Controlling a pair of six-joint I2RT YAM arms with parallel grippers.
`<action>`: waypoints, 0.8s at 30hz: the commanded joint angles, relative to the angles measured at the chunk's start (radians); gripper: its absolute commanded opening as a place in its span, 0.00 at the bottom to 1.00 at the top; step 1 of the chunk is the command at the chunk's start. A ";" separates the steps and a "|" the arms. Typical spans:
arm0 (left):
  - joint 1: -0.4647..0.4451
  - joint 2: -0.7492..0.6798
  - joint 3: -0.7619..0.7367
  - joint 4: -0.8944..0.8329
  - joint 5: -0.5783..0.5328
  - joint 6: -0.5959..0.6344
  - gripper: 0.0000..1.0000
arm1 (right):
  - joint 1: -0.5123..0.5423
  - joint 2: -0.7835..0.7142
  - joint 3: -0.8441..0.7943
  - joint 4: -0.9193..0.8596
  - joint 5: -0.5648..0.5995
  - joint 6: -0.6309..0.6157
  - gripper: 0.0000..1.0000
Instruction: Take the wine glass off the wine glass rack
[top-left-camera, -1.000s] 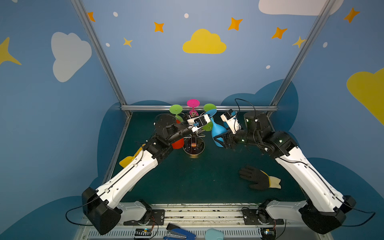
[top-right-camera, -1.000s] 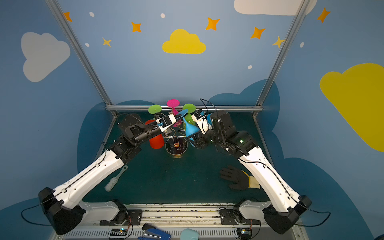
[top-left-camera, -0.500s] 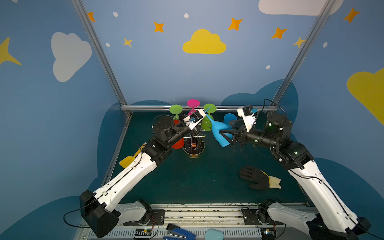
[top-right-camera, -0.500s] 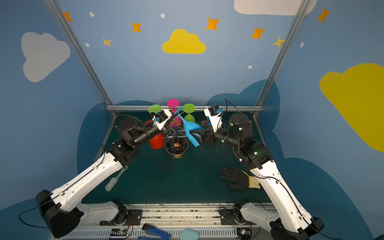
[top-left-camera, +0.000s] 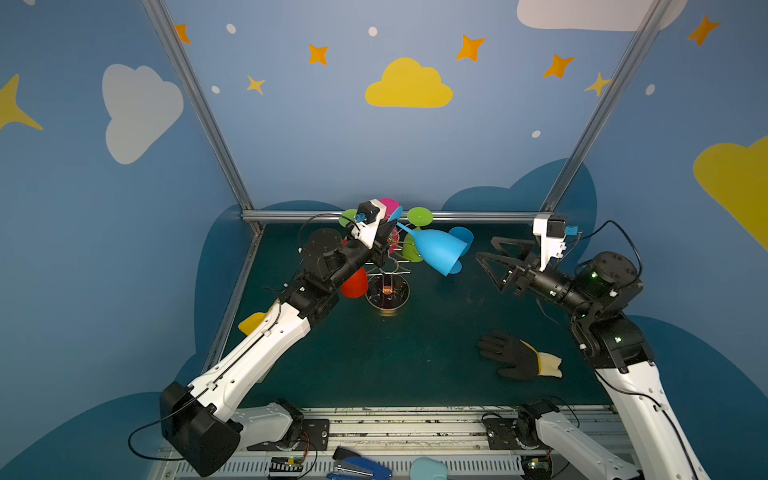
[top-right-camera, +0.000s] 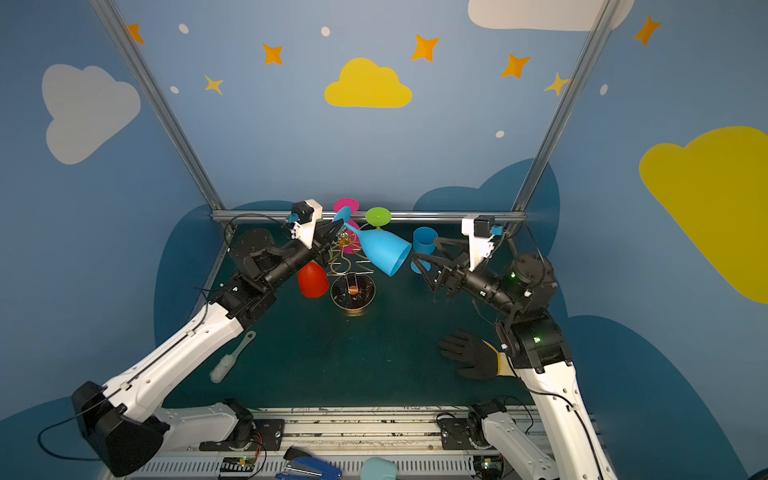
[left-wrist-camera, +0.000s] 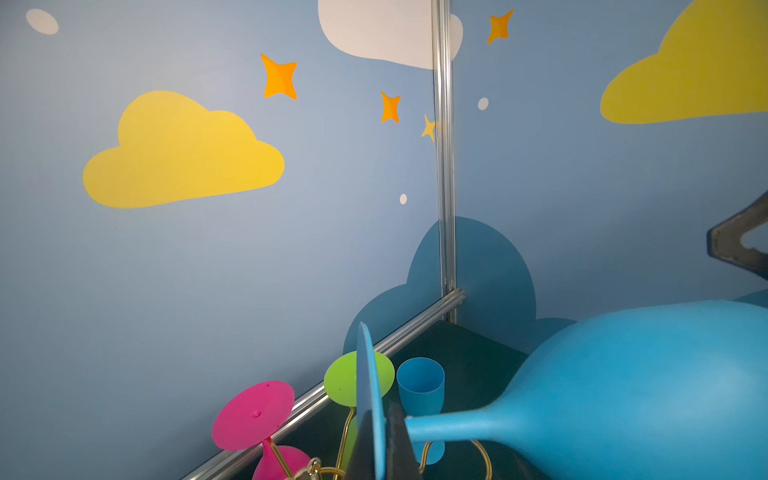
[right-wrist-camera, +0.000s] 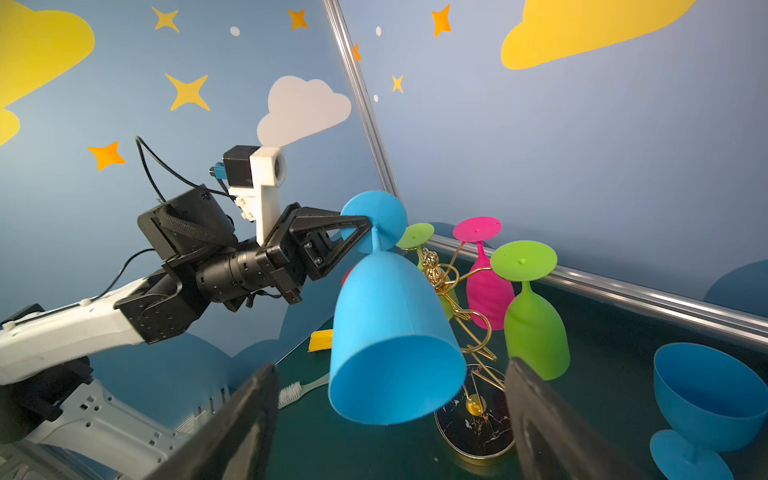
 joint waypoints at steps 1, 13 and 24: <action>0.009 -0.021 -0.012 0.027 0.033 -0.080 0.03 | -0.006 -0.006 -0.042 0.023 -0.025 0.038 0.83; 0.019 -0.024 -0.014 0.047 0.118 -0.155 0.03 | -0.004 0.113 -0.051 0.134 -0.057 0.098 0.75; 0.035 -0.009 -0.013 0.061 0.147 -0.198 0.03 | 0.017 0.197 -0.009 0.208 -0.075 0.141 0.26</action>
